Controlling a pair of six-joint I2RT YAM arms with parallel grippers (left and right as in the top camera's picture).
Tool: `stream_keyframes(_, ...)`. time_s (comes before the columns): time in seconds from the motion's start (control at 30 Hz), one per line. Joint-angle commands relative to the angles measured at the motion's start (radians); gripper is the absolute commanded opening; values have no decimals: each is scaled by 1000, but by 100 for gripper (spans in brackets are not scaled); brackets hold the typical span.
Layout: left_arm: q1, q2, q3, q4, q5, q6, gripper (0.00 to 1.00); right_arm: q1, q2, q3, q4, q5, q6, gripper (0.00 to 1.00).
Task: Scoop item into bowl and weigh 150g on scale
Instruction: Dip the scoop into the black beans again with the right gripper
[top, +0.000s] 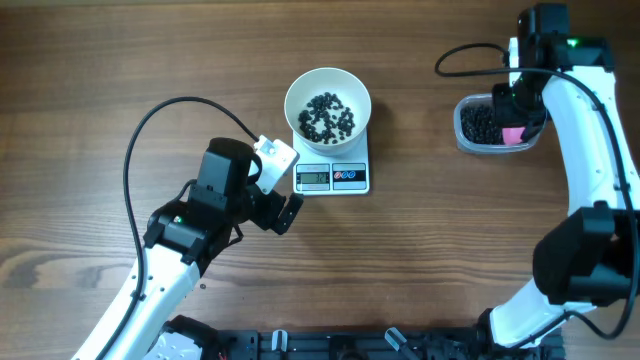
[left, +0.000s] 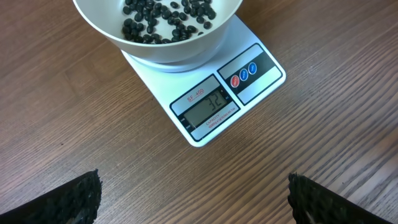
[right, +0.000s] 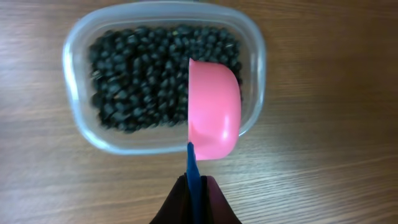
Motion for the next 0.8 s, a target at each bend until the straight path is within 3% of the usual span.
stream_keyframes(0.0, 4, 4, -4, 0, 5, 9, 100, 0, 20, -5, 23, 95, 34, 4)
stream_keyframes(0.43, 4, 4, -4, 0, 5, 9, 100, 0, 83, -6, 60, 74, 32, 4)
stream_keyframes(0.77, 4, 4, -4, 0, 5, 9, 100, 0, 132, -6, 56, -151, -11, 4)
